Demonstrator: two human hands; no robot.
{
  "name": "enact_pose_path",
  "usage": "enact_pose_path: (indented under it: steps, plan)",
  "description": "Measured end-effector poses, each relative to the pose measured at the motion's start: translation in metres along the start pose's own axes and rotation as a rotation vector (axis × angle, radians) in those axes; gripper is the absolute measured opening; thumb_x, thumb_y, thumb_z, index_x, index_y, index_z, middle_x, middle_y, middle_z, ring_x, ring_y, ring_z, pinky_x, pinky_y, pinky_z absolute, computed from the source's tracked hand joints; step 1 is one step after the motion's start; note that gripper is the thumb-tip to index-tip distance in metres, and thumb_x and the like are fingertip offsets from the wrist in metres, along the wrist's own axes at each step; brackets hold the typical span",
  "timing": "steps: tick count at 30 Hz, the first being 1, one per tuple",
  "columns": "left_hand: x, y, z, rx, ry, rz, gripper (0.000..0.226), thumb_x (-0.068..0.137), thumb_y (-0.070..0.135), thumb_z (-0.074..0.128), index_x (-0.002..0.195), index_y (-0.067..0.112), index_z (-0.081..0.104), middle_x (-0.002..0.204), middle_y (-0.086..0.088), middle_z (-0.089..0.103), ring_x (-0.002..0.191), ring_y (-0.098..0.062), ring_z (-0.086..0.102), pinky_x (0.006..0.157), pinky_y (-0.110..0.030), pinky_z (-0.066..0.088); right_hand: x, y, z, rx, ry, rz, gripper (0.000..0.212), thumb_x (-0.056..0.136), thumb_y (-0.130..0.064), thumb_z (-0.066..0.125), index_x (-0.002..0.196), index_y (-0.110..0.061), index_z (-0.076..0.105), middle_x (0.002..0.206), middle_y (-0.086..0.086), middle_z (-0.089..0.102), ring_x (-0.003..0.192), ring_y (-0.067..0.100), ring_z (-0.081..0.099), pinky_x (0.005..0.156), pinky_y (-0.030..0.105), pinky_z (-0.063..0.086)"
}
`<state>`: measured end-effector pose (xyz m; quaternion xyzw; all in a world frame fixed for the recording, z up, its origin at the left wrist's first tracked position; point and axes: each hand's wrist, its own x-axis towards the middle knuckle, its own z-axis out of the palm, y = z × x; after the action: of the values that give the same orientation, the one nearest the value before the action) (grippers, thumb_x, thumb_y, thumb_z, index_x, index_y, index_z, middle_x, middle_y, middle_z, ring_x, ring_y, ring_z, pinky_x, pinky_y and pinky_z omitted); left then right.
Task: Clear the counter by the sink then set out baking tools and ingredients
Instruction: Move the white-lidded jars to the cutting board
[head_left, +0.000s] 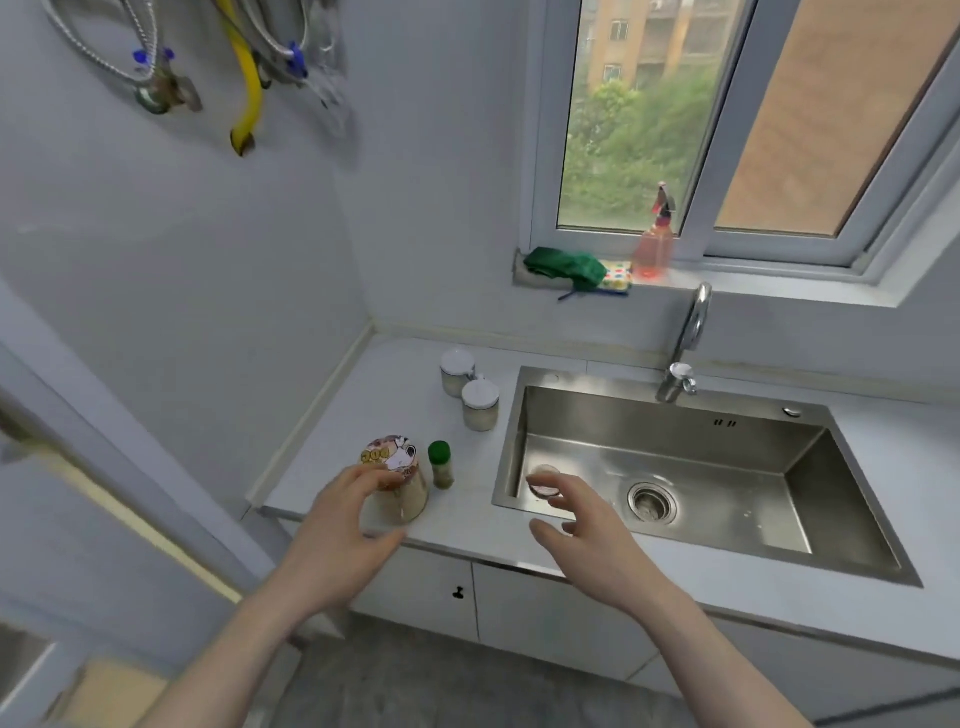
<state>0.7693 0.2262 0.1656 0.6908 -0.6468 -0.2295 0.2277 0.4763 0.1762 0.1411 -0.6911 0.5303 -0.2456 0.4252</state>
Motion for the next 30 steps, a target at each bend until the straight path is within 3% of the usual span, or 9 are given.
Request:
enact_pose_path:
  steps: [11, 15, 19, 22, 25, 30]
  plan:
    - [0.135, -0.027, -0.008, -0.005, -0.074, 0.002, 0.05, 0.085, 0.035, 0.071, 0.131, 0.043, 0.053, 0.141, 0.025, 0.04, 0.128, -0.001, 0.044, 0.105, -0.021, 0.035, 0.125, 0.013, 0.009, -0.012, -0.011, 0.092, 0.043, 0.092, -0.028, 0.062, 0.13, -0.047, 0.052, 0.131, -0.022, 0.049, 0.125, 0.001, 0.048, 0.097, 0.021, 0.042]
    - [0.199, -0.03, -0.005, 0.005, -0.119, -0.011, 0.05, 0.086, 0.031, 0.069, 0.133, 0.041, 0.052, 0.144, 0.023, 0.039, 0.131, -0.005, 0.042, 0.098, -0.014, 0.036, 0.187, 0.019, 0.006, -0.051, -0.041, 0.117, 0.047, 0.092, -0.034, 0.061, 0.136, -0.044, 0.049, 0.138, -0.024, 0.045, 0.129, 0.005, 0.049, 0.099, 0.029, 0.048]
    - [0.262, -0.036, 0.003, 0.111, -0.202, -0.02, 0.055, 0.087, 0.036, 0.068, 0.138, 0.037, 0.048, 0.149, 0.016, 0.037, 0.136, -0.009, 0.04, 0.111, -0.027, 0.034, 0.245, 0.023, 0.004, -0.089, -0.074, 0.152, 0.057, 0.091, -0.03, 0.062, 0.145, -0.034, 0.043, 0.144, -0.014, 0.043, 0.13, 0.009, 0.047, 0.099, 0.03, 0.049]
    - [0.309, -0.041, 0.015, 0.186, -0.279, -0.019, 0.06, 0.088, 0.035, 0.067, 0.144, 0.031, 0.045, 0.153, 0.009, 0.032, 0.139, -0.014, 0.037, 0.114, -0.027, 0.031, 0.284, 0.027, 0.005, -0.128, -0.115, 0.178, 0.068, 0.09, -0.03, 0.063, 0.152, -0.029, 0.035, 0.153, -0.007, 0.036, 0.136, 0.013, 0.045, 0.093, 0.022, 0.047]
    - [0.349, -0.045, 0.032, 0.227, -0.337, -0.03, 0.067, 0.087, 0.032, 0.066, 0.149, 0.026, 0.04, 0.156, 0.003, 0.027, 0.141, -0.019, 0.036, 0.115, -0.028, 0.031, 0.311, 0.023, 0.007, -0.16, -0.14, 0.204, 0.073, 0.09, -0.033, 0.067, 0.153, -0.022, 0.031, 0.156, 0.0, 0.032, 0.139, 0.019, 0.042, 0.108, 0.026, 0.037]
    - [0.411, -0.054, 0.067, 0.319, -0.405, -0.027, 0.08, 0.082, 0.022, 0.066, 0.154, 0.024, 0.03, 0.161, -0.005, 0.014, 0.141, -0.033, 0.033, 0.114, -0.034, 0.035, 0.344, 0.026, 0.017, -0.218, -0.155, 0.276, 0.084, 0.087, -0.036, 0.073, 0.155, -0.018, 0.026, 0.157, 0.006, 0.029, 0.142, 0.025, 0.04, 0.111, 0.032, 0.035]
